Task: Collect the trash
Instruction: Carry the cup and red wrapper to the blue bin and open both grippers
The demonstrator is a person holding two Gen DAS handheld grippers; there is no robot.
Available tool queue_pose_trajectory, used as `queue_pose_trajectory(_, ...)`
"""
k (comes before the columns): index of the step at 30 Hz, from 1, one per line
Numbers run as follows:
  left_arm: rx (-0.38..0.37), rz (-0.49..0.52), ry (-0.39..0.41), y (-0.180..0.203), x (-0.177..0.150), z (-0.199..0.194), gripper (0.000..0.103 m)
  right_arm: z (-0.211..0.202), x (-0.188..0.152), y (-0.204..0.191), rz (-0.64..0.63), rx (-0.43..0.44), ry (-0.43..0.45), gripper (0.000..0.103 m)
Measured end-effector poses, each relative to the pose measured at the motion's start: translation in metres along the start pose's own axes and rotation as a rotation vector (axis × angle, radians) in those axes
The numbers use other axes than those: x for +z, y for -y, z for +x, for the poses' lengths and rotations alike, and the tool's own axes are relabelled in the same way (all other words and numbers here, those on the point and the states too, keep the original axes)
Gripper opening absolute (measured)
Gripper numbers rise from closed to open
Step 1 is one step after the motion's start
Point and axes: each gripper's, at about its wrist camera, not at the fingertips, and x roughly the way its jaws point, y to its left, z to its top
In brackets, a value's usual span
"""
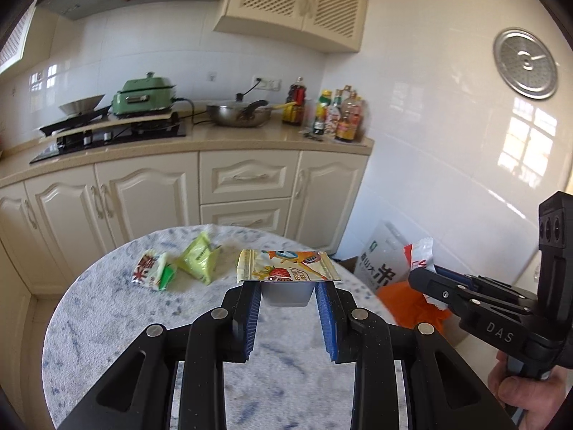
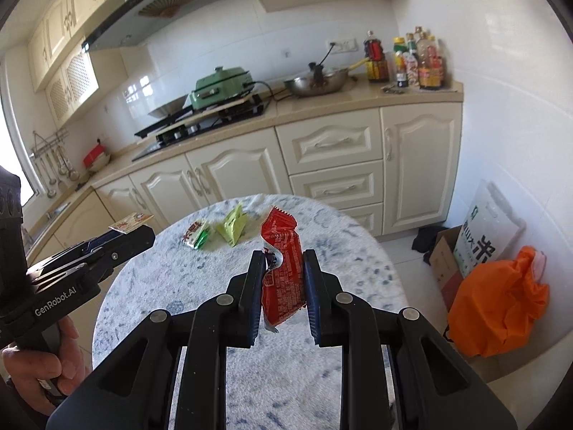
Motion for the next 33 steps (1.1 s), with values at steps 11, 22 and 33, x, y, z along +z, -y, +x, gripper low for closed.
queue_pose_trajectory(11,-0.134,0.113,0.029,0.070,0.000,-0.026,0.026,-0.064,-0.005,0.050,0.066,-0.097,0.093,0.021)
queue_pose_trajectory(22,-0.313,0.216,-0.071,0.142,0.000,0.018,0.026,-0.122,-0.040,0.141,0.210,-0.269,0.121,0.021)
queue_pose_trajectory(33,-0.459,0.337,-0.323,0.240,-0.044,0.104,0.026,-0.134,-0.118,0.247,0.396,-0.445,-0.020,0.021)
